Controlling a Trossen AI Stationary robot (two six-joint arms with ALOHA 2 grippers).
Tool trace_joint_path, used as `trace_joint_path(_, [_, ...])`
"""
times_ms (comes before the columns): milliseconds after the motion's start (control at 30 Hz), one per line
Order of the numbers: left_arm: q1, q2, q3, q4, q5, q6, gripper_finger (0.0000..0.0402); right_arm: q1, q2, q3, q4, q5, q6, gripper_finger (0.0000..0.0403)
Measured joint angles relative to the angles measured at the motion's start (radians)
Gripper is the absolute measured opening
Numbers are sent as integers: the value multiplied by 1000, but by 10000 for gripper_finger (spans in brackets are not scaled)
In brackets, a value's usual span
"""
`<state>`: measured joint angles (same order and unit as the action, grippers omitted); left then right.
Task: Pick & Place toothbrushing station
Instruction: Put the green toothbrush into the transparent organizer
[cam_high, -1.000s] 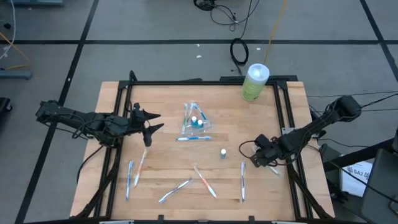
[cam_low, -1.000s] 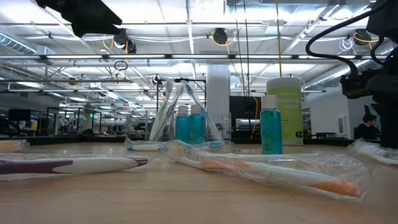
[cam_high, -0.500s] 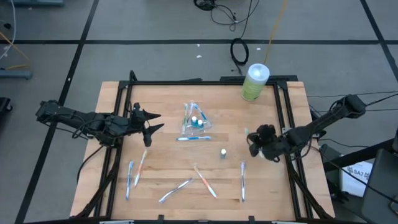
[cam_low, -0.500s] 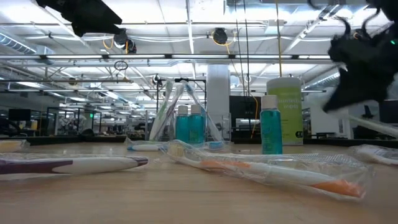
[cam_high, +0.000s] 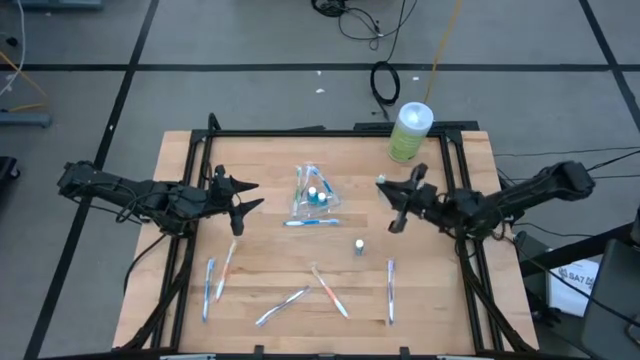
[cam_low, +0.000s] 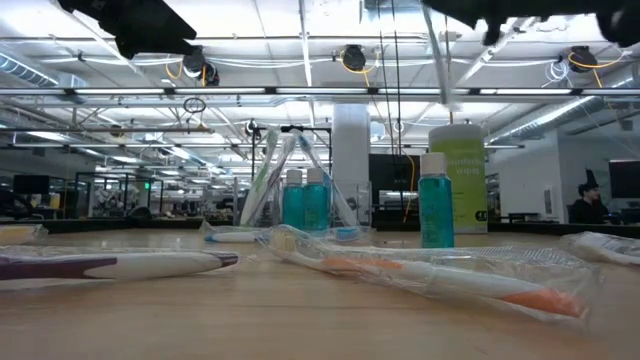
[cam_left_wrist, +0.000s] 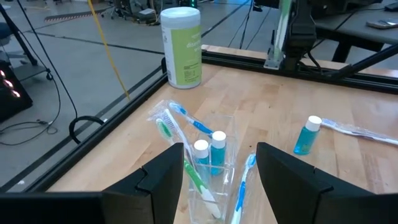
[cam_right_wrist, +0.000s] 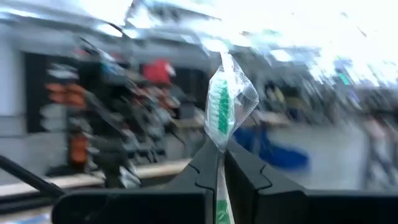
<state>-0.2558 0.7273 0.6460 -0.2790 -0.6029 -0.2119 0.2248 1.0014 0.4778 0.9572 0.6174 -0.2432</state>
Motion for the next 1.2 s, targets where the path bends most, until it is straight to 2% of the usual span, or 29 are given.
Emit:
trace_joint_path(67, [0, 0, 0, 0, 0, 0, 209, -43, 57, 0, 99, -104, -33, 8])
trace_joint_path(167, [0, 0, 0, 0, 0, 0, 209, -113, 162, 0, 234, -192, -33, 8])
trace_joint_path(367, [0, 0, 0, 0, 0, 0, 209, -222, 386, 0, 481, -229, -18, 8])
trace_joint_path(500, [0, 0, 0, 0, 0, 0, 209, -273, 517, 0, 608, -264, 81, 9])
trace_joint_path(667, [0, 0, 0, 0, 0, 2, 209, -325, 617, 62, 606, -360, 168, 9])
trace_joint_path(933, [0, 0, 0, -4, 1, 1, 209, -338, 731, 179, 535, -357, 180, 9])
trace_joint_path(1200, [0, 18, 0, -10, 2, -2, 209, -341, 830, 204, 517, -355, 196, 9])
